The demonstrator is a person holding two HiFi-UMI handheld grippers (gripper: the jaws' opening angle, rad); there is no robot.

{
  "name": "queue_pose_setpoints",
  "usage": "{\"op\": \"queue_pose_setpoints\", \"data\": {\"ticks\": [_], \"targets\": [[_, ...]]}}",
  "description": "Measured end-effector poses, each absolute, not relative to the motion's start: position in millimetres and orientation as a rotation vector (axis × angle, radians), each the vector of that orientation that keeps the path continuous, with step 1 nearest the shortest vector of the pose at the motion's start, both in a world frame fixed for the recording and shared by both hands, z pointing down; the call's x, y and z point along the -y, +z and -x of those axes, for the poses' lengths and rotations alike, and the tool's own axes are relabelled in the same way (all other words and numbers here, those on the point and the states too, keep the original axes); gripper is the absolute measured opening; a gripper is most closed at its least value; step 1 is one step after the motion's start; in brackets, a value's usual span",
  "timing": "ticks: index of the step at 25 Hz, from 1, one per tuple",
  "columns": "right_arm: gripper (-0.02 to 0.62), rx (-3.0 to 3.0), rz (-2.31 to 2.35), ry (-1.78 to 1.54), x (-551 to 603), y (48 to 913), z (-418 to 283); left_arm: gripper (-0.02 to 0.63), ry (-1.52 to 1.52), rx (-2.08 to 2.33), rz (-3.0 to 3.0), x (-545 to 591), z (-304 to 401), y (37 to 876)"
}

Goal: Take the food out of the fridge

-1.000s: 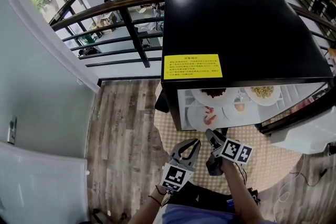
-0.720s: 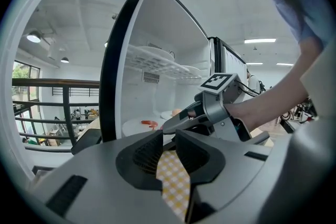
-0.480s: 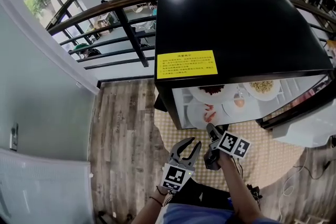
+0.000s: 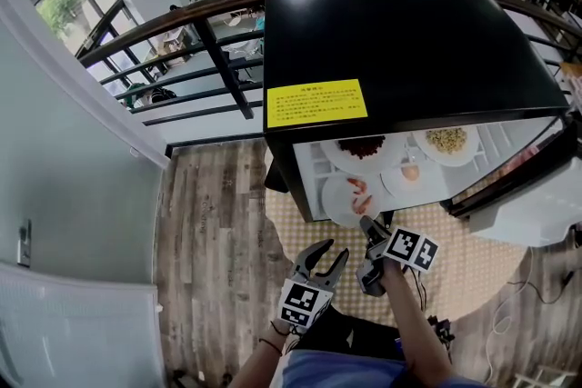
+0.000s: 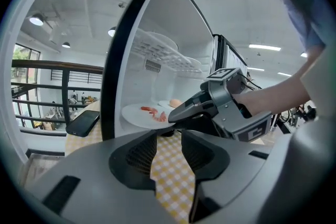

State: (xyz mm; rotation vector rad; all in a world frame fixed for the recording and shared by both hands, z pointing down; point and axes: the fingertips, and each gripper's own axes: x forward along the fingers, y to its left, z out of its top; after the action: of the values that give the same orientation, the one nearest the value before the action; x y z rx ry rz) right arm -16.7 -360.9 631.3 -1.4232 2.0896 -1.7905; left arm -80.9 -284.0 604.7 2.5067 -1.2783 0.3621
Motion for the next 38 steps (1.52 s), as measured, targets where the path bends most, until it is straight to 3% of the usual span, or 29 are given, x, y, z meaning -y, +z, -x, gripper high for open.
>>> {"op": "queue_pose_setpoints", "data": {"ticks": [10, 23, 38], "targets": [[0.031, -1.990, 1.292, -1.855, 348.5, 619.9, 7.7, 0.176, 0.206, 1.244, -2.334, 299.7, 82.5, 621.9], [0.028, -1.941, 1.238, -1.928, 331.3, 623.4, -4.7, 0.209, -0.044, 1.110, -2.085, 313.7, 81.6, 636.0], [0.028, -1.951, 1.239, -1.950, 325.2, 627.3, -9.9, 0.209, 0.023, 1.105, -2.120, 333.1, 76.7, 639.2]]}}
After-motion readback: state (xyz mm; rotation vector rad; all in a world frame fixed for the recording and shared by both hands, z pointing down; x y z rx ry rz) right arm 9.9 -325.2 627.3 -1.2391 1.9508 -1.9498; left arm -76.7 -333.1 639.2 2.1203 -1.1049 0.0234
